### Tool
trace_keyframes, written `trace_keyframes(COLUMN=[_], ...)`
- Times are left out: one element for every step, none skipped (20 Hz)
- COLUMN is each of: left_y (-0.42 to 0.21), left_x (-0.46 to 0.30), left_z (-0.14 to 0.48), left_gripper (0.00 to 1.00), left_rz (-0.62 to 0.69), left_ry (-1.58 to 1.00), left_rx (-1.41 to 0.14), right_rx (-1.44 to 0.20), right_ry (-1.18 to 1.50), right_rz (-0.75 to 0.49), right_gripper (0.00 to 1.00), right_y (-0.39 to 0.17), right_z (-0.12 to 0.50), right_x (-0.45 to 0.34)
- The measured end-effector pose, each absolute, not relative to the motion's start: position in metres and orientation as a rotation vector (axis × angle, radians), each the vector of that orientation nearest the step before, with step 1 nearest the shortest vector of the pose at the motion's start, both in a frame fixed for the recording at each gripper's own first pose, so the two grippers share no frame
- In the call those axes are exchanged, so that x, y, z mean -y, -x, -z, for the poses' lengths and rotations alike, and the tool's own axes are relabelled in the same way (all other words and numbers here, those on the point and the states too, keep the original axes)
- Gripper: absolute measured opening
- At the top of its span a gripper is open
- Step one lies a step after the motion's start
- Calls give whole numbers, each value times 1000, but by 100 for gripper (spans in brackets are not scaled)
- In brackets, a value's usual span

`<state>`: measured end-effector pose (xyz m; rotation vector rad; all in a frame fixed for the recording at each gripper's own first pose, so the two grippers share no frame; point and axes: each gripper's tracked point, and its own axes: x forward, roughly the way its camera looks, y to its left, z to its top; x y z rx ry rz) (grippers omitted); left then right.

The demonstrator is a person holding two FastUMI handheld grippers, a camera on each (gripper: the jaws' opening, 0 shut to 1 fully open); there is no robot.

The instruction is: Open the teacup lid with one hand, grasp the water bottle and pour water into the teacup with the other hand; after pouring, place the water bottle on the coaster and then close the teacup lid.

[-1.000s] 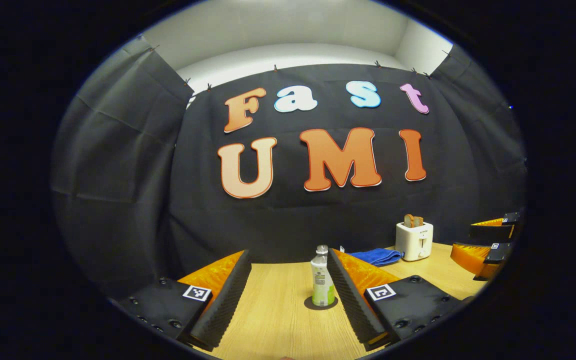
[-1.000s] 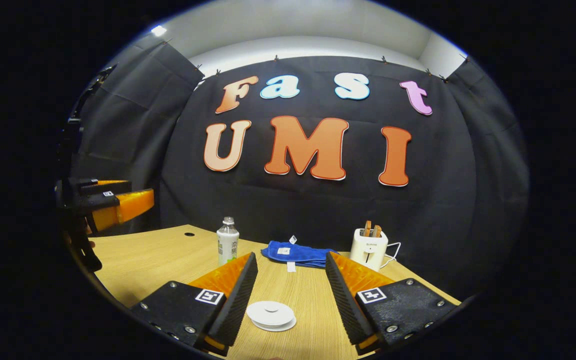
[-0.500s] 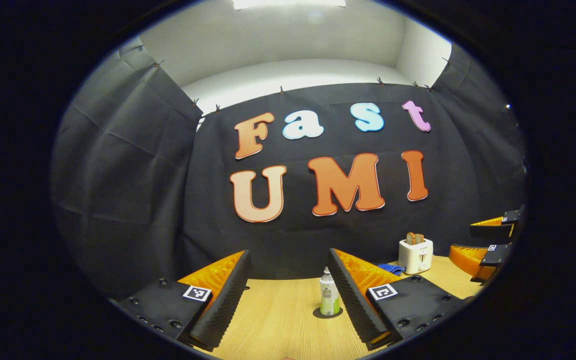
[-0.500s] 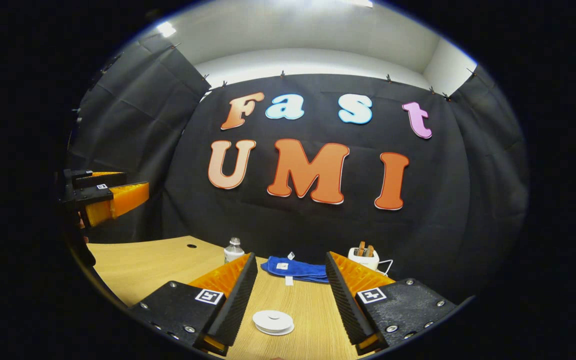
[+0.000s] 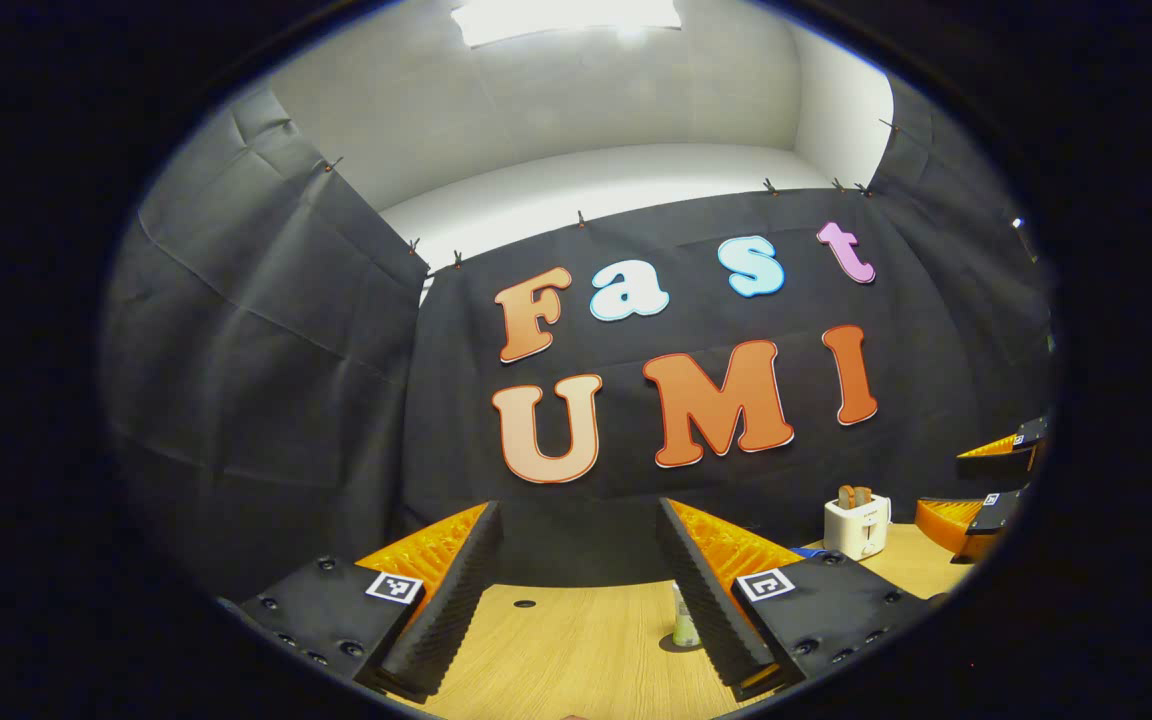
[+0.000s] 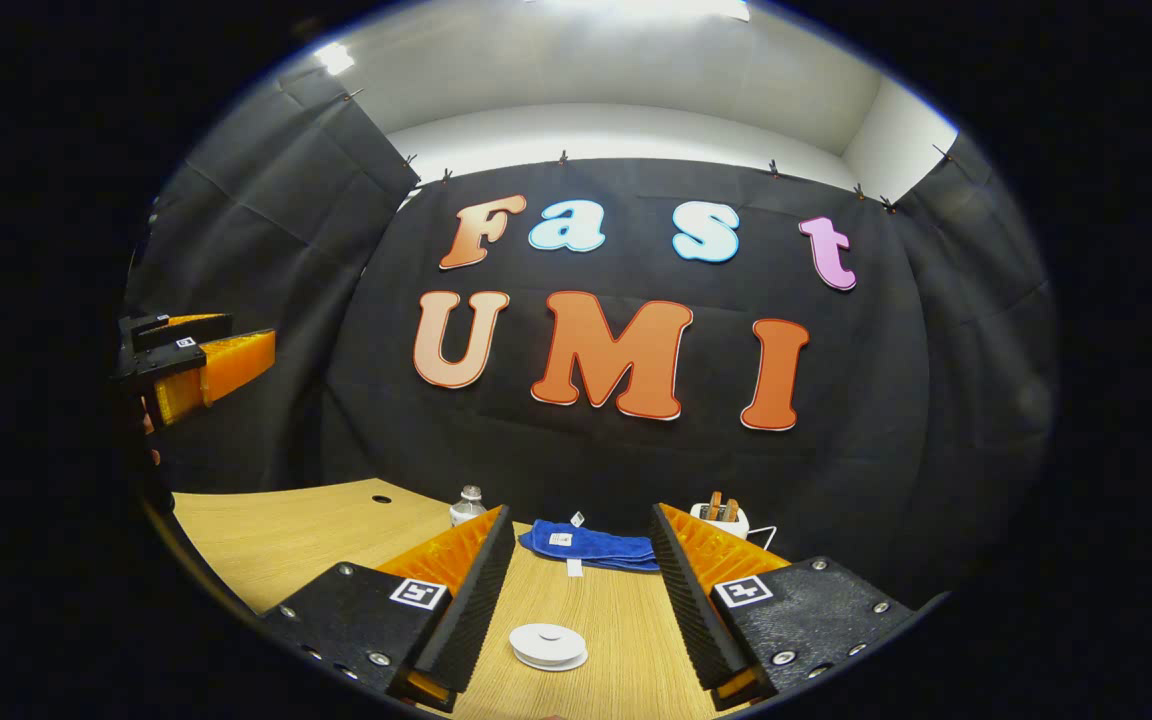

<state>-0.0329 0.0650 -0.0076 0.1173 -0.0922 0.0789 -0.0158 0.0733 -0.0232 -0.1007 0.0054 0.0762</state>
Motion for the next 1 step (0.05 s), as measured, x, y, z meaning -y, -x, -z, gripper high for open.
trace_keyframes(left_y=[32], left_x=[-66], left_z=[6], left_gripper=[96], left_rz=[-83], left_ry=[-113], left_rx=[92], right_rx=[-5], right_ry=[102], right_rz=[-76], right_gripper=[82], right_y=[16], right_z=[23], right_x=[-73])
